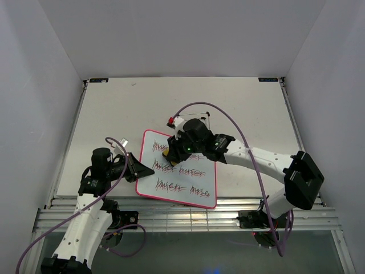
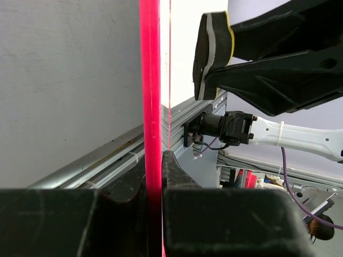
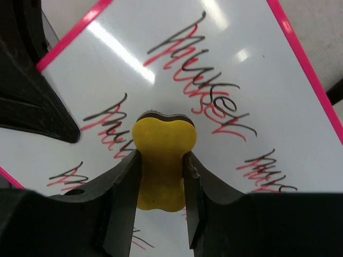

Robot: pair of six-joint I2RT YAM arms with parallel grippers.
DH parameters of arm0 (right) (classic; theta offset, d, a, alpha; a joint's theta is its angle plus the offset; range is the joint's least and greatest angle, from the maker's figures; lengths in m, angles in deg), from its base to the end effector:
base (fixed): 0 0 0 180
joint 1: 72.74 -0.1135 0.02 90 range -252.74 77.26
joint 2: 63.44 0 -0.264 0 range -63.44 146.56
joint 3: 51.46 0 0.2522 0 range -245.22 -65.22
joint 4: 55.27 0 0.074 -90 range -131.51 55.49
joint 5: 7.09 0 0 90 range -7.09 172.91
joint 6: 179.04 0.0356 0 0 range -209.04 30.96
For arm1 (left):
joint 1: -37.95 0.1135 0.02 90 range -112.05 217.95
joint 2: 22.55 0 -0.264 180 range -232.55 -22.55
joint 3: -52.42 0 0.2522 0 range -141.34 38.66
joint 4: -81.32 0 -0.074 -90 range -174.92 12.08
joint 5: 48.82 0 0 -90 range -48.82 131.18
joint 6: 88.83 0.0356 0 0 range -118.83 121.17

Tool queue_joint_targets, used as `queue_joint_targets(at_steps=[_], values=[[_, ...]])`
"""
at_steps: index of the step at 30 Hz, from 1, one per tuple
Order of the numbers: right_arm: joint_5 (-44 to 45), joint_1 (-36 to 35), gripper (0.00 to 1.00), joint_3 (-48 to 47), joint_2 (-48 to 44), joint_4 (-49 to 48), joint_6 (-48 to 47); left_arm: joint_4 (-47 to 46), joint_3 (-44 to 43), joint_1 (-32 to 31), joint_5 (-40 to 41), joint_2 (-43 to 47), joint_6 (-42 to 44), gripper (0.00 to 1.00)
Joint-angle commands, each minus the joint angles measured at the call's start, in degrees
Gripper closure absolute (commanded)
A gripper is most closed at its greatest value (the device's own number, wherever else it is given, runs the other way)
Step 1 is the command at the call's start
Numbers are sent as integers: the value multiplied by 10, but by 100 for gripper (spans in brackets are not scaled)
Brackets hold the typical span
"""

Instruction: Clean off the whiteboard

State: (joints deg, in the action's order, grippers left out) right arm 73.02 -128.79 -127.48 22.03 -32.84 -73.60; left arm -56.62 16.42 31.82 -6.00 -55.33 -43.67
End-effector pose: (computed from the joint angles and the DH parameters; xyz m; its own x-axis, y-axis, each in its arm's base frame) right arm 0.1851 0.2859 0.2777 -0.5236 -0.3080 -0.7944 -0.7877 0.5303 0.3135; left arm 0.1228 -0.0395 0.2090 -0.8939 -0.3860 -0.2279 0.0146 0.4832 -0.8754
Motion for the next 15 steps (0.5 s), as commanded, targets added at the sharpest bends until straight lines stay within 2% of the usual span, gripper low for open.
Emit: queue_joint_targets(at_steps=[1, 15], values=[[0, -13, 75, -59, 27, -54, -2, -5, -10, 0, 26, 5, 25, 100], [-10, -16, 72, -223, 178, 9, -54, 4, -14, -4, 23, -4, 37, 100]])
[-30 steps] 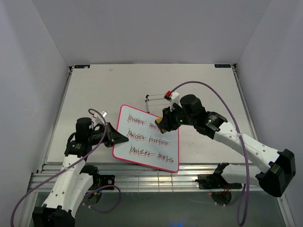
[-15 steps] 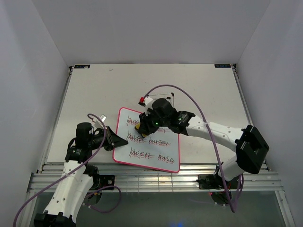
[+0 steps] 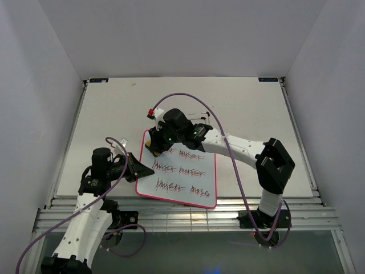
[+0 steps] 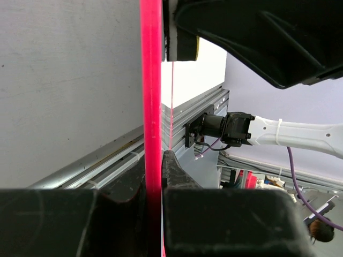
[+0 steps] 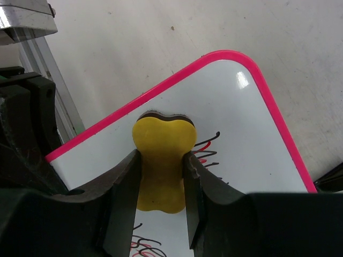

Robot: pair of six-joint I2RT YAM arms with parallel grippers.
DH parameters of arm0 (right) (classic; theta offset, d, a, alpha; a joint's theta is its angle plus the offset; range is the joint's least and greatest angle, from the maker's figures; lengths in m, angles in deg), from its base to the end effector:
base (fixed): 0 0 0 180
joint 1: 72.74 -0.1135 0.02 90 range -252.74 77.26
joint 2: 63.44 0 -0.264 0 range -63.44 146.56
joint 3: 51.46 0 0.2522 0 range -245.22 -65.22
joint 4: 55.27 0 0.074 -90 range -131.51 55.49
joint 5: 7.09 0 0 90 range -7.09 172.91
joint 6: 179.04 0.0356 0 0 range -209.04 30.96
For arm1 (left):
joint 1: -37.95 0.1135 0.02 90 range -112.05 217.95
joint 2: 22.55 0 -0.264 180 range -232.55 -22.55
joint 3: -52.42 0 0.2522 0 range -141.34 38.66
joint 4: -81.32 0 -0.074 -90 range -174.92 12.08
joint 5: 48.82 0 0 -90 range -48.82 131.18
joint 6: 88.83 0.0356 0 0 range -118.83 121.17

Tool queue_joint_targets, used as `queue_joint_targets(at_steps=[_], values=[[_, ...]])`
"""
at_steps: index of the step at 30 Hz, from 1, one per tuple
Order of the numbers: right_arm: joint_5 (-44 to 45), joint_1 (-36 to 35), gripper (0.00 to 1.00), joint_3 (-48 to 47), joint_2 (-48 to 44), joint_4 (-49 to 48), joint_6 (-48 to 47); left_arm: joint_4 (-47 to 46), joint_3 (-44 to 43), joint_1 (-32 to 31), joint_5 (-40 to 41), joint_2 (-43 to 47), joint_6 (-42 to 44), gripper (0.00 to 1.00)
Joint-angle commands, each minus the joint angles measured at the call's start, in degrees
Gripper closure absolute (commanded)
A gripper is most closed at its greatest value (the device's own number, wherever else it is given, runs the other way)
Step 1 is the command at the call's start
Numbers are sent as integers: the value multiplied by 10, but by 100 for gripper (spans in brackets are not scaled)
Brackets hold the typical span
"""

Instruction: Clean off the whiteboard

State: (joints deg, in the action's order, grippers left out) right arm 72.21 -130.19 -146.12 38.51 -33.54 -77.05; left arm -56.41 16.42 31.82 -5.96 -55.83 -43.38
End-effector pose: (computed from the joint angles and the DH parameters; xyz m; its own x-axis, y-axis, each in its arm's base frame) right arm 0.2205 0.3577 0.2869 -0.4455 -0.3186 -0.8367 -0.8414 0.4682 0.2698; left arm 0.1234 -0.0395 0.2078 -0.8964 -0.3837 -0.2221 0.0081 0.4867 -0.8736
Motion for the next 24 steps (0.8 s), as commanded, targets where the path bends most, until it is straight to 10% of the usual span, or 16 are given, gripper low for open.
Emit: queue_joint_targets(at_steps=[1, 24], values=[[-1, -2, 71, -40, 17, 16, -20, 3, -17, -4, 22, 1, 36, 100], [71, 50, 71, -3, 49, 57, -43, 6, -18, -5, 20, 3, 39, 100]])
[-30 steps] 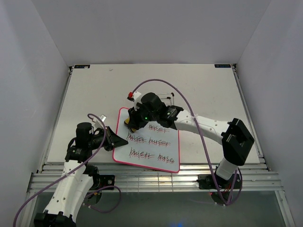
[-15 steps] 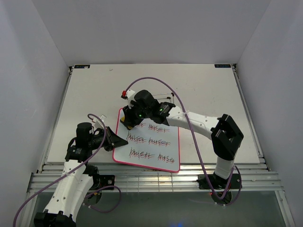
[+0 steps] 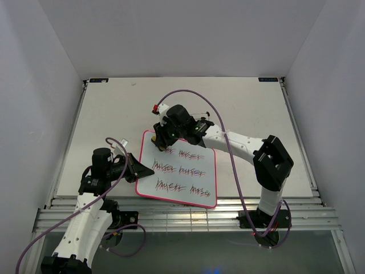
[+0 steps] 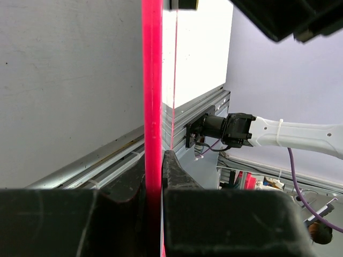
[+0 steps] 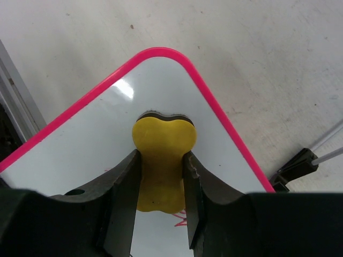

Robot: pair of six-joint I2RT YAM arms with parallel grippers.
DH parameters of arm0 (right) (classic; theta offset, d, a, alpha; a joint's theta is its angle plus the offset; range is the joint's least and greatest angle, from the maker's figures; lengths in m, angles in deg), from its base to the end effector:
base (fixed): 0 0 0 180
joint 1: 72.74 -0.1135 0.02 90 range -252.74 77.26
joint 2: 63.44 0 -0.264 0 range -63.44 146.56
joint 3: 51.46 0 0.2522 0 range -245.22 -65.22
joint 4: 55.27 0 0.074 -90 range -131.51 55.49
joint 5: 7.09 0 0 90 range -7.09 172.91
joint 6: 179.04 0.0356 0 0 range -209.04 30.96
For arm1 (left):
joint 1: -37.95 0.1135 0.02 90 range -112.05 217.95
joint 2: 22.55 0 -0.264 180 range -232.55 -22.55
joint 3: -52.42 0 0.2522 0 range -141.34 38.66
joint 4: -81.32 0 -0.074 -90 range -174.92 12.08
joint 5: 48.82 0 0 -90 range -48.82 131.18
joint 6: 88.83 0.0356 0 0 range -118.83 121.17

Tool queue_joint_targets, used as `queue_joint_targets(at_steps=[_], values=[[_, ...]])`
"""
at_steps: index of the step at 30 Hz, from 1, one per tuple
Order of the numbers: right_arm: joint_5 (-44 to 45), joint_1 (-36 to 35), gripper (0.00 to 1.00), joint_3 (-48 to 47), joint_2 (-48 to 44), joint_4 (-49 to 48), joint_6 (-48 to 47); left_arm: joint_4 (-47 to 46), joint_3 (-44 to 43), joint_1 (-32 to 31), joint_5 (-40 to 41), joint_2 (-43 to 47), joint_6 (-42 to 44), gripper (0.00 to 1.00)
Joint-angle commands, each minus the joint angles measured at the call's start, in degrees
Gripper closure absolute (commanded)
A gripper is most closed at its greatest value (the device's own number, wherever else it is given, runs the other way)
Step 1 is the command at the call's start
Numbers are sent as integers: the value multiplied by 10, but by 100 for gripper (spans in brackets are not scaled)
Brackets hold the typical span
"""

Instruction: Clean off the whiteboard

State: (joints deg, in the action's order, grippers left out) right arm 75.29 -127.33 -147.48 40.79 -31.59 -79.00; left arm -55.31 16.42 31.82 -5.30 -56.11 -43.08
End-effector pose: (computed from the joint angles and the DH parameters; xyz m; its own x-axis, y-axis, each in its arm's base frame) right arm 0.2437 0.3510 0.2757 -0.4536 -0.3399 -0.8238 -0.8063 0.5502 0.2170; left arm 0.1229 -0.0392 0.2056 -0.8980 -0.3868 -0.2097 -0.0117 0.4973 -0.8675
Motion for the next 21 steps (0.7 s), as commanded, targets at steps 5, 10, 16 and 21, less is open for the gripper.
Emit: queue_joint_targets(at_steps=[5, 10, 16, 21], values=[[37, 36, 71, 1, 37, 53, -33, -5, -17, -5, 14, 6, 35, 100], [6, 35, 72, -16, 41, 70, -35, -5, -18, -5, 16, 7, 36, 100], [-39, 22, 72, -23, 31, 69, -28, -5, -18, -5, 16, 8, 35, 100], [-67, 3, 72, -79, 55, 122, -37, -6, -17, -5, 16, 7, 36, 100]])
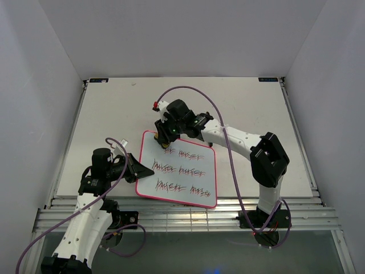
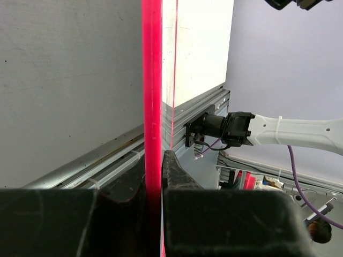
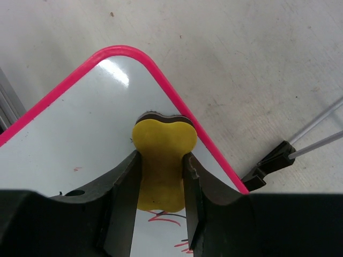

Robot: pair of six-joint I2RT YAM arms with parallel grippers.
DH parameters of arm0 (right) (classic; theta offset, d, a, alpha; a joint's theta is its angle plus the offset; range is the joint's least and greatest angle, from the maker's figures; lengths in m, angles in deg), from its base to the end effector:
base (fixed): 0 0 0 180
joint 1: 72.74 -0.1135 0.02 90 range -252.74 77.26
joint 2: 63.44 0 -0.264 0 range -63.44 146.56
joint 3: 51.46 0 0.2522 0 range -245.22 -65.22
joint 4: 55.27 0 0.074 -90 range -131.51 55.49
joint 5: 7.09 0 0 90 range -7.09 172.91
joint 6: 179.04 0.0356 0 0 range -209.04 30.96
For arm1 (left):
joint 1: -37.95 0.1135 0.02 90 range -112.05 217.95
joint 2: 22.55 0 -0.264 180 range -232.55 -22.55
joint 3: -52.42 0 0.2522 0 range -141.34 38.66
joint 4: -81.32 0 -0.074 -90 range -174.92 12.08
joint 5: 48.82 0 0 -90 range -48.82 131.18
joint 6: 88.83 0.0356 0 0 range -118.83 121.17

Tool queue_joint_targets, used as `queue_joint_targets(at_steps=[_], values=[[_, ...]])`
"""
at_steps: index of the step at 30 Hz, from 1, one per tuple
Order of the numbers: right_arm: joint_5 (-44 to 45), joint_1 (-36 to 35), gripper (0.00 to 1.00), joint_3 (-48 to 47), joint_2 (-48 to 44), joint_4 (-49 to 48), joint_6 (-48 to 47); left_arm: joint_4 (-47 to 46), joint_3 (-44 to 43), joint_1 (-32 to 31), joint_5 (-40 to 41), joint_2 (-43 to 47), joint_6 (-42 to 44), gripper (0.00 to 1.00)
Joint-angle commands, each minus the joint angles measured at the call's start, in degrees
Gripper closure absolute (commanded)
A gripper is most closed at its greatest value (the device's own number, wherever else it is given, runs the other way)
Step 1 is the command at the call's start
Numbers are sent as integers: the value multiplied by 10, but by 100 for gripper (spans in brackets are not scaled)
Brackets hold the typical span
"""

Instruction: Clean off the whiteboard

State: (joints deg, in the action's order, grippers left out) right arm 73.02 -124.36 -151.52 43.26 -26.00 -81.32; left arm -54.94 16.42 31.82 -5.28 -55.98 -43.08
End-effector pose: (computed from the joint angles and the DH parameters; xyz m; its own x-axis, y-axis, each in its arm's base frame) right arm 0.2651 0.3446 0.2732 -0.4762 -0.3881 -0.7891 -0.8019 0.5598 0.2086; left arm 0.1223 -0.0391 0.2054 -0.8988 -0.3869 -0.2062 -0.0154 0.4979 -0.8671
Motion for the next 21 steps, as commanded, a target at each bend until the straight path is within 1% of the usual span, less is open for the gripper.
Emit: queue_joint_targets(at_steps=[1, 4, 8, 12, 16, 21], values=[[-44, -30, 71, -47, 33, 77, -17, -11, -17, -5, 15, 6, 35, 100], [-42, -44, 72, -67, 41, 108, -23, -10, -17, -5, 16, 6, 36, 100], [-25, -67, 72, -56, 31, 114, -20, -11, -17, -5, 19, 7, 34, 100], [-15, -89, 72, -27, 6, 90, -2, -11, -18, -5, 19, 6, 35, 100], [-17, -105, 72, 25, -28, 23, 26, -11, -17, -5, 17, 7, 34, 100], [-15, -117, 72, 63, -60, 2, 40, -11, -17, -5, 17, 9, 35, 100]])
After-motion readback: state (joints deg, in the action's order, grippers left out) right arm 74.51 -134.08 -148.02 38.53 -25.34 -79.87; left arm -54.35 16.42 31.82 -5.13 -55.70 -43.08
